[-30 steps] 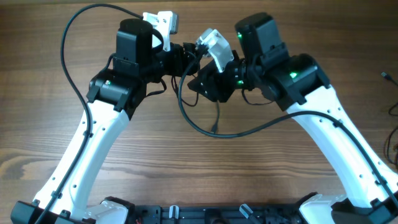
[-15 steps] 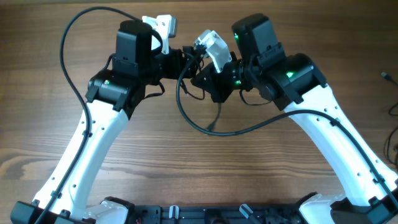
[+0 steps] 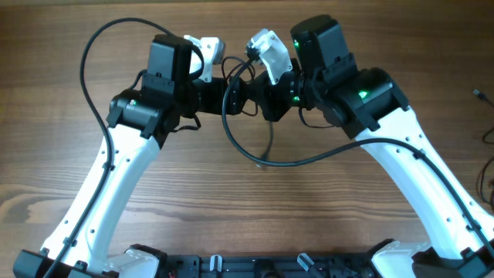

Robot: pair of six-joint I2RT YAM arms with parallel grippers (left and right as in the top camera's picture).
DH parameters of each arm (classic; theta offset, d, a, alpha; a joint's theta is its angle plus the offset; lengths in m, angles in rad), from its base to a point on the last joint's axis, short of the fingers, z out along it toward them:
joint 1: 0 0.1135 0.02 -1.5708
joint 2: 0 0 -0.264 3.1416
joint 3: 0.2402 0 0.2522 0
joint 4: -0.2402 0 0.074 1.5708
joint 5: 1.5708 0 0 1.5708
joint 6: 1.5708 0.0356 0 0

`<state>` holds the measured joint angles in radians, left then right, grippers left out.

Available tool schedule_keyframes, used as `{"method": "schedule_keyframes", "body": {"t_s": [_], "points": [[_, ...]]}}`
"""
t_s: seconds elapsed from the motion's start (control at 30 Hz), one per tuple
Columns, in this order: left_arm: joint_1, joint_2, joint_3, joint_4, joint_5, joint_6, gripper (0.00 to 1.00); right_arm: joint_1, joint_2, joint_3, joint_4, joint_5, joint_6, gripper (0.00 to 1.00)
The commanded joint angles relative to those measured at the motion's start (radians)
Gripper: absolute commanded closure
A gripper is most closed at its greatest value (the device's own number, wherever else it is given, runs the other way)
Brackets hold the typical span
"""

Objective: Untangle cables

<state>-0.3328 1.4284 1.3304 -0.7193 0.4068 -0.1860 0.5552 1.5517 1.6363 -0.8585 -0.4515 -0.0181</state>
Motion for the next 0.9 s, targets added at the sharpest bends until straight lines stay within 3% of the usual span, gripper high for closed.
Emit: {"method": "schedule_keyframes", "body": {"t_s": [0.0,0.3,0.53,0.67,0.87], "points": [[-0.003,-0.009,0.003,-0.018,0.169,0.099,0.11,0.002,-0.024,0.006,0.024,0.056,0.022,0.96],[-0.003,-0.016,0.003,-0.005,0.364,0.183,0.12,0.002,-0.024,0.006,-0.006,0.181,0.024,0.96],[0.002,-0.060,0.003,0.041,0.344,0.182,0.14,-0.008,-0.024,0.006,-0.016,0.395,0.132,0.96],[0.004,-0.071,0.003,0.026,0.298,0.182,0.16,-0.042,-0.029,0.006,0.018,0.383,0.209,0.96],[0.004,-0.071,0.003,0.003,0.250,0.182,0.16,-0.089,-0.091,0.006,0.085,0.177,0.204,0.96]]}}
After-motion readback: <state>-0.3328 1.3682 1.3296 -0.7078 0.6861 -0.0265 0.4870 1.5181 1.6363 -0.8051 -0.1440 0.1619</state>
